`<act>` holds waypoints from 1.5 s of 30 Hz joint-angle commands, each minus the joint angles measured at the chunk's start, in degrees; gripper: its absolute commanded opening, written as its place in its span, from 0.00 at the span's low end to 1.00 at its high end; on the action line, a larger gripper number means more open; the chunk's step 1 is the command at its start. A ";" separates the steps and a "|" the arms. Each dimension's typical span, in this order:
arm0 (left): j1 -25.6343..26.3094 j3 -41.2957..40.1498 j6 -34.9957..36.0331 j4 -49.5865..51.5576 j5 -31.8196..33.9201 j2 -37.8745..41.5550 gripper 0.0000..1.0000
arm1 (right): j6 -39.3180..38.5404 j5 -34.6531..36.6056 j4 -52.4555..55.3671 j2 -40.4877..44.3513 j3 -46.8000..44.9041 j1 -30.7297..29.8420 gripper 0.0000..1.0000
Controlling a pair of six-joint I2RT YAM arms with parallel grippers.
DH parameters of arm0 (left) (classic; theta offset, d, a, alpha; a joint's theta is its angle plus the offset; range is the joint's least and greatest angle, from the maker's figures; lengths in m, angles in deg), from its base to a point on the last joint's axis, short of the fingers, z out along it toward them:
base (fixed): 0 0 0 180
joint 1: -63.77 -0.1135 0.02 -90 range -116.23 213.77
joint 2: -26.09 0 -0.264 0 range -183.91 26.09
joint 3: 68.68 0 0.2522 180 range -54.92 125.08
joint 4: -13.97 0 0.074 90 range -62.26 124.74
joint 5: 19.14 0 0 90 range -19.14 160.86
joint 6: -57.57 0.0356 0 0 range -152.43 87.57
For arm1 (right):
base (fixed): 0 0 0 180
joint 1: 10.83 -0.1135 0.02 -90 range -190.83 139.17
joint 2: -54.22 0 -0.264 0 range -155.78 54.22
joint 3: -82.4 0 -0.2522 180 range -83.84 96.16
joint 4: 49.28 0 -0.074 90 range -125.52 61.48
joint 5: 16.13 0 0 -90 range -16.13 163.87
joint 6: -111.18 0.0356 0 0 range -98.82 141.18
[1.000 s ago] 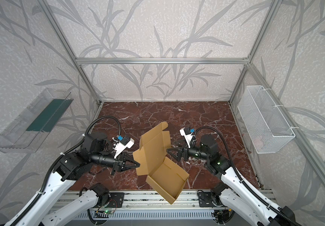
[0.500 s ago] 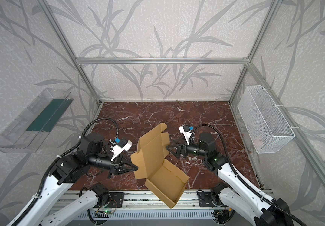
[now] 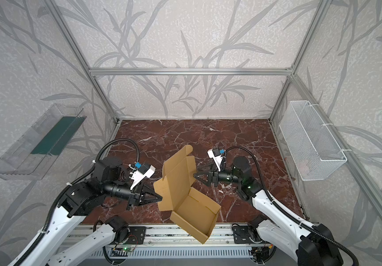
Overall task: Assemble paper box
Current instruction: Place the paper box at the center of the table.
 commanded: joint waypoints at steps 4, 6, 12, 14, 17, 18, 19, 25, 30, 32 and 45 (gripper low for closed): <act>-0.10 0.77 0.83 -1.12 -2.11 0.34 0.00 | -2.88 2.15 2.33 0.18 0.50 0.28 0.67; -0.13 0.75 0.84 -1.19 -2.21 0.59 0.00 | -4.38 4.64 4.52 0.79 0.89 0.22 0.71; -0.12 0.66 0.62 -1.46 -2.57 0.64 0.00 | -2.05 2.11 -0.46 -1.54 0.90 0.17 0.72; -0.15 0.66 0.61 -1.49 -2.70 0.58 0.00 | 0.67 -0.90 -6.24 -3.24 0.29 -0.18 0.70; -0.11 0.55 0.43 -1.72 -2.83 0.62 0.00 | 2.51 -3.99 -11.73 -5.25 -0.34 -1.10 0.70; -0.15 0.49 0.42 -1.77 -2.96 0.61 0.00 | 2.54 -4.56 -12.17 -5.78 -0.25 -1.44 0.71; -0.17 0.49 0.38 -1.87 -3.03 0.59 0.00 | 2.53 -4.69 -12.34 -6.23 -0.16 -1.69 0.70; -0.11 0.40 0.05 -2.18 -2.92 0.72 0.00 | 2.55 -5.69 -13.31 -6.06 0.01 -1.72 0.62; -0.11 0.66 0.64 -1.32 -1.66 0.64 0.00 | 0.09 -3.84 -7.75 -2.26 0.02 -1.69 0.48; -0.13 0.76 1.04 -1.07 -0.80 0.42 0.00 | -0.51 -3.29 -6.63 -1.35 -0.32 -1.70 0.42; -0.14 -1.56 2.06 -6.35 20.52 0.10 0.00 | -7.99 15.76 12.89 7.86 -0.83 -1.76 0.18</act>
